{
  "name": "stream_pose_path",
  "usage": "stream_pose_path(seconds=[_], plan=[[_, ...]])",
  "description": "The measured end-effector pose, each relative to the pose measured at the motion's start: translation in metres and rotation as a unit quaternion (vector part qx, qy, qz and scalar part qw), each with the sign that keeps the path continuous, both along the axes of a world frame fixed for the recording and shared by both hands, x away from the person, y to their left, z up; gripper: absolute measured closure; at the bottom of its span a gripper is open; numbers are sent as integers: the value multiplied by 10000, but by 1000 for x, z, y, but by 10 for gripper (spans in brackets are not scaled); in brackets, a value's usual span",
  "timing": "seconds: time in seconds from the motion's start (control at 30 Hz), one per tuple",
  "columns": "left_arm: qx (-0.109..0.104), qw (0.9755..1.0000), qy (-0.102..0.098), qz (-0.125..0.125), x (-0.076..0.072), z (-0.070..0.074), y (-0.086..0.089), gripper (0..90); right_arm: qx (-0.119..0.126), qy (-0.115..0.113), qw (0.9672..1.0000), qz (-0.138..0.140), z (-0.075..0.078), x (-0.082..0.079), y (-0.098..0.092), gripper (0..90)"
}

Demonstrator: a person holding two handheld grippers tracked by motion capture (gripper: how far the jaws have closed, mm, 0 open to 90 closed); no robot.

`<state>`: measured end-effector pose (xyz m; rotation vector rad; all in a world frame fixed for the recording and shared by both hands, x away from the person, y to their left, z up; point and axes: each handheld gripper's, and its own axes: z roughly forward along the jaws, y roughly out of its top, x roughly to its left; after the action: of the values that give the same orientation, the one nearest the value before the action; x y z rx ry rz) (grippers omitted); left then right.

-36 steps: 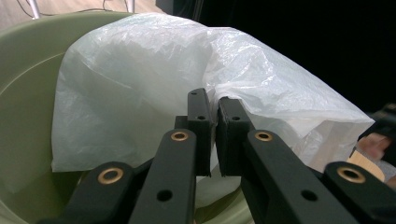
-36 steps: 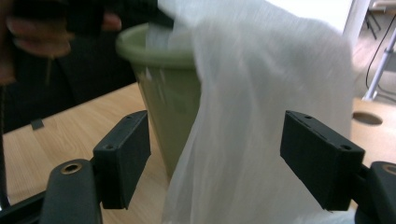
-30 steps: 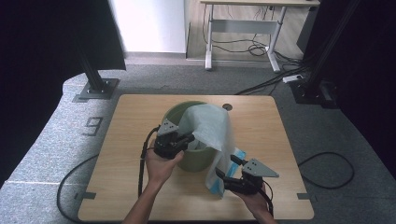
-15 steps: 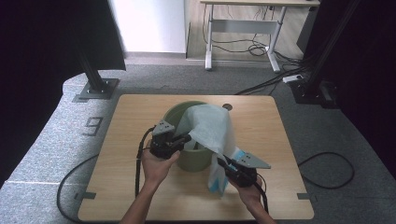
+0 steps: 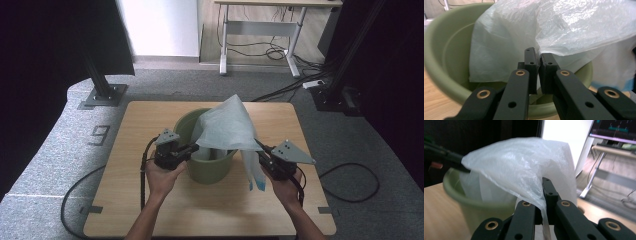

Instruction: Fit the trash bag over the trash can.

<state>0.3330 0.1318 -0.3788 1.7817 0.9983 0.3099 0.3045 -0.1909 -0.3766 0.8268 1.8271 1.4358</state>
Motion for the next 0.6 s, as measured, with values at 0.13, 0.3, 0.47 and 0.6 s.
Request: stream_pose_path(seconds=[0.13, 0.3, 0.47, 0.6], plan=[[-16, 10000, -45, -64, 0, 1, 6, 740, -75, -116, 9998, 117, 23, 8, 11, 881], [141, 9991, -402, -50, -15, 9, 3, 474, -160, -110, 9995, 239, 30, 9, 22, 883], [141, 9980, -615, -15, -23, 16, 4, 353, -263, 16, 9993, 271, 29, 15, 26, 883], [228, 9969, -755, -37, -24, 25, -5, 330, -295, 128, 9990, 326, 30, 19, 30, 883]])
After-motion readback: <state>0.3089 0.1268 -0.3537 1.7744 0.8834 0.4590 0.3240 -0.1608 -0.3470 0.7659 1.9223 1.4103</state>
